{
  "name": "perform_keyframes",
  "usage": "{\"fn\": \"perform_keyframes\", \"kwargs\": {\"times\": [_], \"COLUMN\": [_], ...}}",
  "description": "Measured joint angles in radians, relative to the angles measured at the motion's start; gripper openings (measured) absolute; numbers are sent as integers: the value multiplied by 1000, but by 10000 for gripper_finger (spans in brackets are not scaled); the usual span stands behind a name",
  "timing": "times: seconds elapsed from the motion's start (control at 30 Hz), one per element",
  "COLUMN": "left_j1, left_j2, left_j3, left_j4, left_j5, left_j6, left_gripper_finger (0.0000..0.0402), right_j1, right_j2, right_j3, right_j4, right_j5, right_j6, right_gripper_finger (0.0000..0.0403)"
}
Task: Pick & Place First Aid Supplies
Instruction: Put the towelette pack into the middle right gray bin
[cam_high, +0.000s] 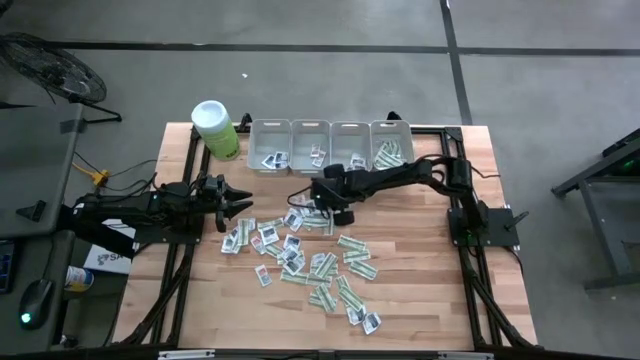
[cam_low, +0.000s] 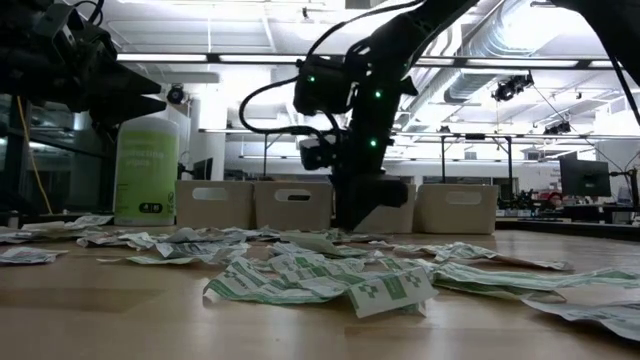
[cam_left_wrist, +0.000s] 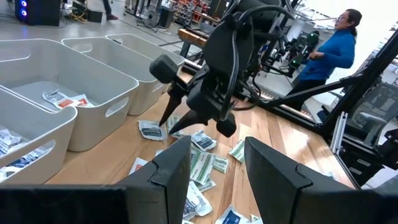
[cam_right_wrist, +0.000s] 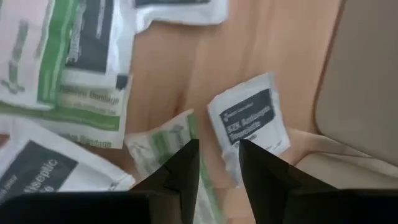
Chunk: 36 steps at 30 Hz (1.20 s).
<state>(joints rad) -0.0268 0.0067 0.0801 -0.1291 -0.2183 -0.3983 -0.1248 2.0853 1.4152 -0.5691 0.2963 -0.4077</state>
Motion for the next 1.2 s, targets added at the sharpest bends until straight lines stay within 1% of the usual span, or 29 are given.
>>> {"fn": "perform_keyframes", "kwargs": {"times": [0.1, 0.33, 0.6, 0.73, 1.0, 1.1, 1.2], "left_j1": [0, 0, 0, 0, 0, 0, 0], "left_j2": [0, 0, 0, 0, 0, 0, 0], "left_j3": [0, 0, 0, 0, 0, 0, 0], "left_j4": [0, 0, 0, 0, 0, 0, 0], "left_j5": [0, 0, 0, 0, 0, 0, 0], "left_j6": [0, 0, 0, 0, 0, 0, 0], "left_gripper_finger": [150, 150, 150, 150, 150, 150, 150], "right_j1": [-1, -13, -27, -26, -26, -26, -23], "right_j2": [0, 0, 0, 1, 3, 3, 3], "right_j3": [-12, -13, -13, -12, -12, -12, -13], "right_j4": [41, 46, 52, 51, 50, 50, 49], "right_j5": [7, 22, -52, -64, -68, -64, -29], "right_j6": [-39, -70, -91, -91, -86, -58, -31], "right_gripper_finger": [108, 108, 104, 81, 6, 7, 2]}}
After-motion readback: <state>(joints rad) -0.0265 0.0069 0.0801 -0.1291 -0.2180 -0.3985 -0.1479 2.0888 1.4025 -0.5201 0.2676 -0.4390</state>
